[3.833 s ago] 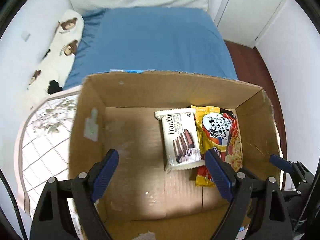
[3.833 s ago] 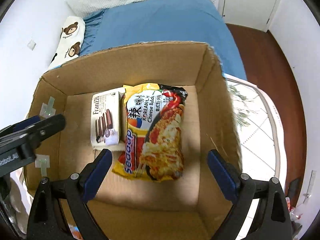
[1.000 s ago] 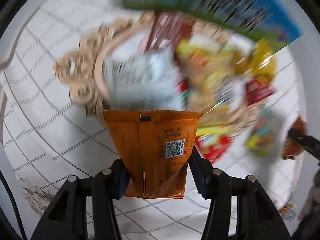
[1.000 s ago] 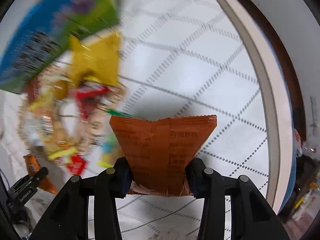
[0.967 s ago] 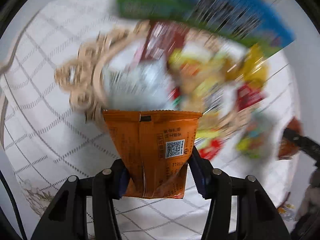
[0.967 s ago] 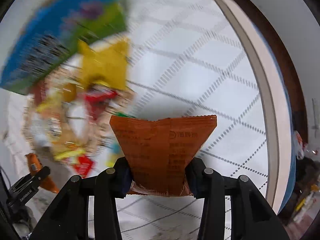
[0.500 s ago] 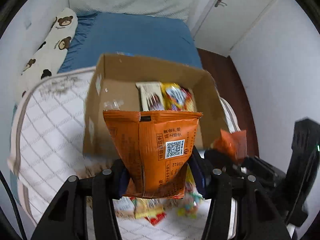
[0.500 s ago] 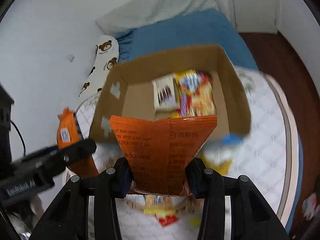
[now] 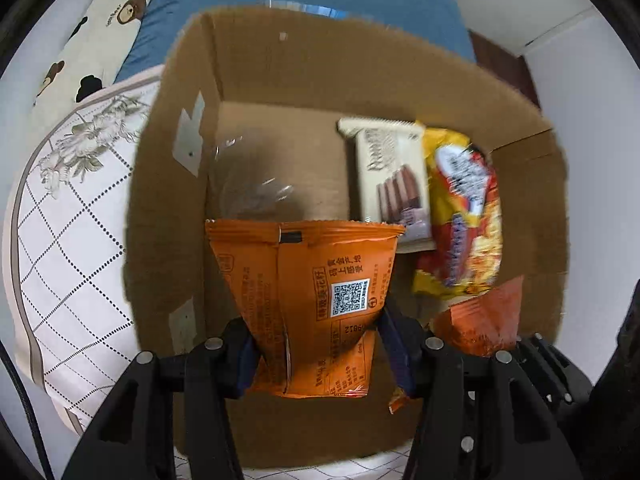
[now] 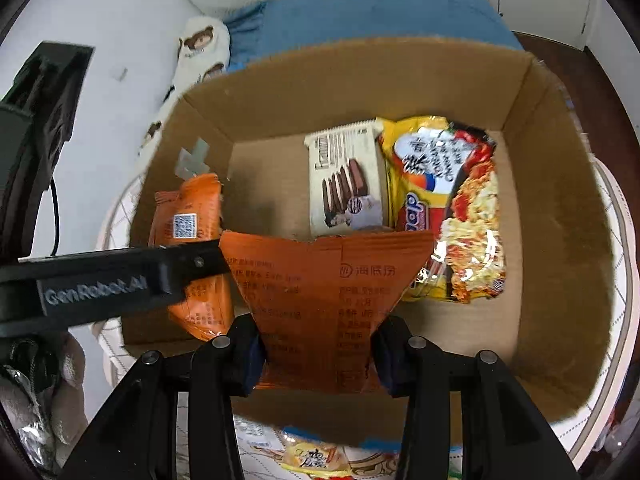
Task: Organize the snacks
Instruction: 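Carry orange packet with left tool while right tool carries orange bag into box, release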
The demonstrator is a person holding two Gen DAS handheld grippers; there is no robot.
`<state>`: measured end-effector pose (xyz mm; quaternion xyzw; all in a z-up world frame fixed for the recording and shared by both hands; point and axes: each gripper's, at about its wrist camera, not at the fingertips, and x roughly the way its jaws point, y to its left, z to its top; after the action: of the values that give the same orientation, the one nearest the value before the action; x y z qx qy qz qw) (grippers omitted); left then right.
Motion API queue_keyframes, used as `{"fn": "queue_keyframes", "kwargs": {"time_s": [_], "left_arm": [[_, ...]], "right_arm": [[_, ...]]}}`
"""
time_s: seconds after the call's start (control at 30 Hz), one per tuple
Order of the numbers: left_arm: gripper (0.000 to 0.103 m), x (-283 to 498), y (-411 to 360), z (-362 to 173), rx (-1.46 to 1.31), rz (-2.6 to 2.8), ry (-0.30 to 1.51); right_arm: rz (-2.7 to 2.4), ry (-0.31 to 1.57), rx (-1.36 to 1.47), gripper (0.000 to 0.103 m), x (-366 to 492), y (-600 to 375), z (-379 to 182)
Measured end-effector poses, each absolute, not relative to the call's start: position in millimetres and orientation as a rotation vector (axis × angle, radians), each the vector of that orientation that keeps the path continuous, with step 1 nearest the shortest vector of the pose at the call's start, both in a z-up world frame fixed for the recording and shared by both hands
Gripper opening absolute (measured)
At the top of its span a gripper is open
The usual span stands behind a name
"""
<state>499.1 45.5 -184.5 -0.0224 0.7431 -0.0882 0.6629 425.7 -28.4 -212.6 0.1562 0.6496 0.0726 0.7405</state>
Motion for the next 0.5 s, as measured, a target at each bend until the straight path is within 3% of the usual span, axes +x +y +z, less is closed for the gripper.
{"fn": "queue_keyframes", "kwargs": {"time_s": [0.23, 0.3, 0.33, 0.4, 0.5], "left_arm": [[0.052, 498.6, 49.7, -199.5, -0.034, -0.167, 1.686], [0.052, 497.5, 52.6, -201.5, -0.051, -0.165, 1.689], [0.052, 496.7, 55.1, -201.8, -0.068, -0.16, 1.69], [0.053, 495.9, 56.7, -201.4, -0.079, -0.166, 1.689], [0.063, 494.1, 56.0, -197.8, -0.055, -0.181, 1.682]], "right_arm": [[0.194, 1.493, 0.347, 0.051, 432.7, -23.0, -235.7], [0.195, 1.518, 0.344, 0.079, 435.3, -22.8, -240.2], [0.188, 1.529, 0.342, 0.085, 436.1, -23.0, -242.0], [0.191, 1.536, 0.342, 0.088, 435.8, -23.3, -242.2], [0.18, 1.539, 0.346, 0.09, 436.8, -26.3, -240.7]]}}
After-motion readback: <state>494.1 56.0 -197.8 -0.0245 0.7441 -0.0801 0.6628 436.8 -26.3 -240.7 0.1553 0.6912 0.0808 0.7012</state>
